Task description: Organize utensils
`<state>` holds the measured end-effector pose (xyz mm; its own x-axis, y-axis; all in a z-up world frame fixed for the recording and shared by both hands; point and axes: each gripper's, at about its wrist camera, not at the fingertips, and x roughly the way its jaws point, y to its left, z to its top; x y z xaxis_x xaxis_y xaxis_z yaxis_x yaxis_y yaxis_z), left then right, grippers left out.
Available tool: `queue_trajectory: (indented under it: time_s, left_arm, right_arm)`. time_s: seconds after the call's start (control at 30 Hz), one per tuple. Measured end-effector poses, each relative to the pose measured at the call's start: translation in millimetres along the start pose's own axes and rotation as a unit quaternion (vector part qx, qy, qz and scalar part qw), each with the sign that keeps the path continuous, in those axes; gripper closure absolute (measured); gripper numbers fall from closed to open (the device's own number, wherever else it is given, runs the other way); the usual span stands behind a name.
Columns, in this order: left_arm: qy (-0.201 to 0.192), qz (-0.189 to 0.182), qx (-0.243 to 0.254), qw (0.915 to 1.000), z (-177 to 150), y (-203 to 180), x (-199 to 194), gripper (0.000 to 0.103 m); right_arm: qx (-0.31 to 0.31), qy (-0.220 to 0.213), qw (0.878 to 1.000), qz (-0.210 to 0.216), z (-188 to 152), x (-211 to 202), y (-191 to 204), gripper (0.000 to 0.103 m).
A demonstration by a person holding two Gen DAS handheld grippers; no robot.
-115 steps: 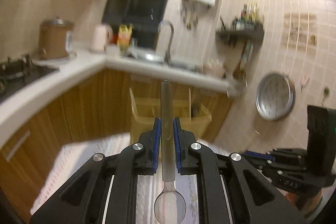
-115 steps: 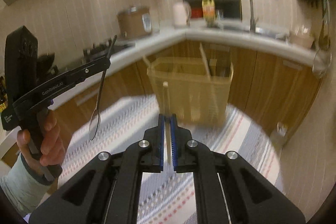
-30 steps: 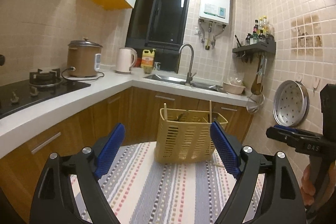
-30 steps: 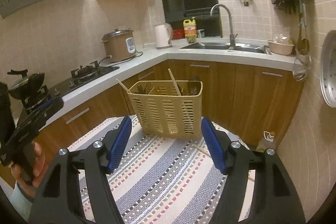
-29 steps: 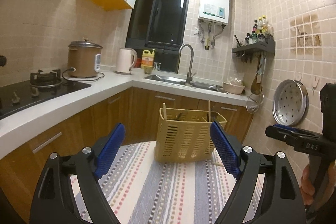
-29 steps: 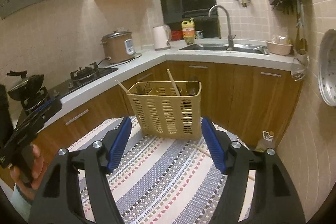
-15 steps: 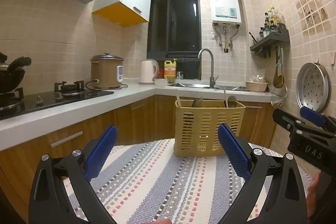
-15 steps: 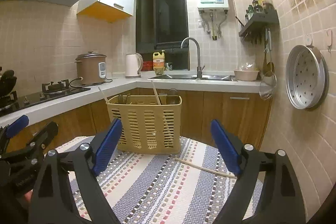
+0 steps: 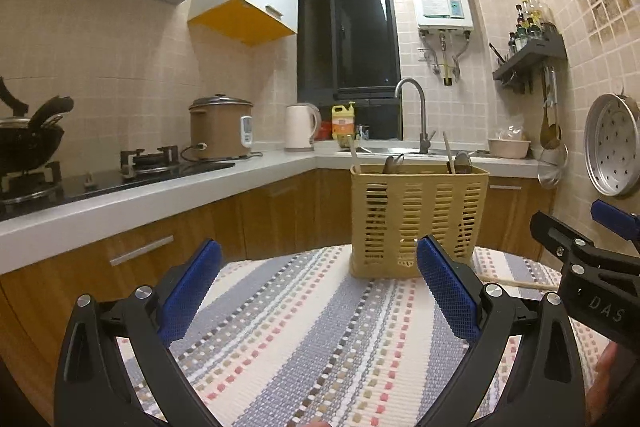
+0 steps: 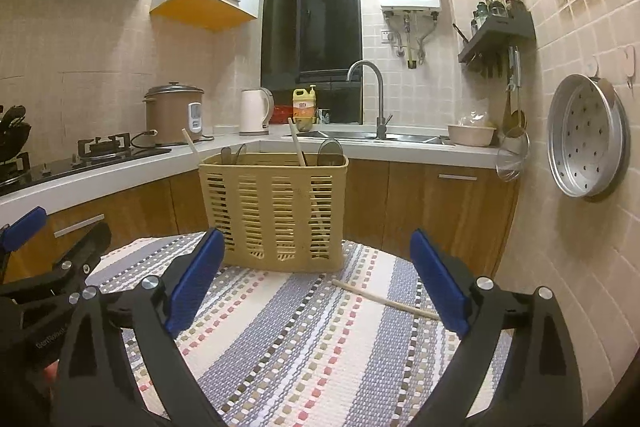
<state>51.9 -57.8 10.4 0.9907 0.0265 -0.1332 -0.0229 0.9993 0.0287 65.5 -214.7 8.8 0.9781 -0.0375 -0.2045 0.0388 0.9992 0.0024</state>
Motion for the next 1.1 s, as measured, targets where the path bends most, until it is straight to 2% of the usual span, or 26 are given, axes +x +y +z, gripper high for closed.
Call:
queue_trajectory:
  time_s: [0.37, 1.1]
  left_arm:
    - [0.022, -0.001, -0.008, 0.9997, -0.8, 6.7, 8.3, 0.008]
    - [0.035, 0.01, -0.014, 0.9993, -2.6, 15.0, 13.8, 0.008]
  right_arm:
    - [-0.002, 0.011, 1.0, -0.01, -2.0, 2.0, 0.0, 0.01]
    - [0.002, 0.009, 1.0, -0.016, -2.4, 0.2, -4.0, 0.01]
